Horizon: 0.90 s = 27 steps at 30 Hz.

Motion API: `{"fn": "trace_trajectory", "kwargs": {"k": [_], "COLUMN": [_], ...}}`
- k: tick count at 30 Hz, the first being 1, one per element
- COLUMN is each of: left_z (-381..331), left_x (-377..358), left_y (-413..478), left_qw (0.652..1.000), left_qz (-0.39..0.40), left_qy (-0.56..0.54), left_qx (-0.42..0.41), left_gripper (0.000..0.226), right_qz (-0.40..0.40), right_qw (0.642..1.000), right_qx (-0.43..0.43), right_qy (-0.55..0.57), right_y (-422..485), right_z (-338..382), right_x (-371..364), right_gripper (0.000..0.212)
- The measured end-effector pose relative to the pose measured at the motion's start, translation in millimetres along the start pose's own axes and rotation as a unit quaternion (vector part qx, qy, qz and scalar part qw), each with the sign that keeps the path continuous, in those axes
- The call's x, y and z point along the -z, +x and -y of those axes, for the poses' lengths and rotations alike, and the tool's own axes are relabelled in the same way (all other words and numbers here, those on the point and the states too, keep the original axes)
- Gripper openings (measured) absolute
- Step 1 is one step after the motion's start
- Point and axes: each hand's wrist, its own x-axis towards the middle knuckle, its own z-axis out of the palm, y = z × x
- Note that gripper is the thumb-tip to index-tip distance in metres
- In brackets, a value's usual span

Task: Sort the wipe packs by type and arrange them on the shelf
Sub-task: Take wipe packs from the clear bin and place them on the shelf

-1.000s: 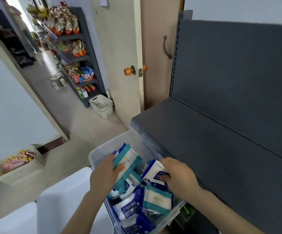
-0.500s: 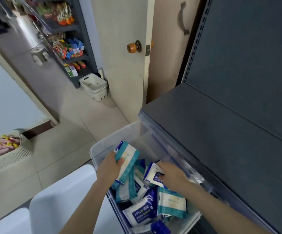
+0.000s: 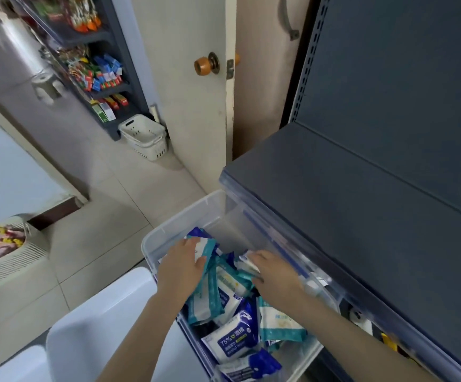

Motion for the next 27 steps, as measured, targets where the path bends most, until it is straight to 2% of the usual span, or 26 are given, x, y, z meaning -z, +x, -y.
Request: {"fn": "trace_trajectory", "kwargs": {"k": [4,9,13,17,27], "left_z": [-34,-97,-160,-229,-402], "left_x": [14,19,20,12,-43], "left_y": [-13,-25,-42,-64,-156], "left_qw": [0.980,0.960,0.947,0.926,0.866], "left_qz": [0.078,0.049,0.013,-0.001,0.043], "left_qy": [0.121,0.166,0.137,0.119,0.098], "left_qx": [-0.135,-0.221,-0.289,-0.358,-0.489], "left_gripper": [0.035,0.034,0.035,0.040,0.039], "right_qz": [-0.111,-0.238,-0.252,-0.258,-0.309], "right_qw": [0.993,0.969,0.957,0.943,0.892], "right_qx": [-0.009,-0.060,-0.145,-0.208,-0.328], "right_qy": [0.033,0.028,0.000,-0.021,-0.036], "right_y": [-39,-100,-158,-219,-382], "right_z": [-3,-30,-62,-100,-201], "right_x": [20,66,102,126,151], "right_gripper": [0.043,0.035,0.048,0.051,0.047]}}
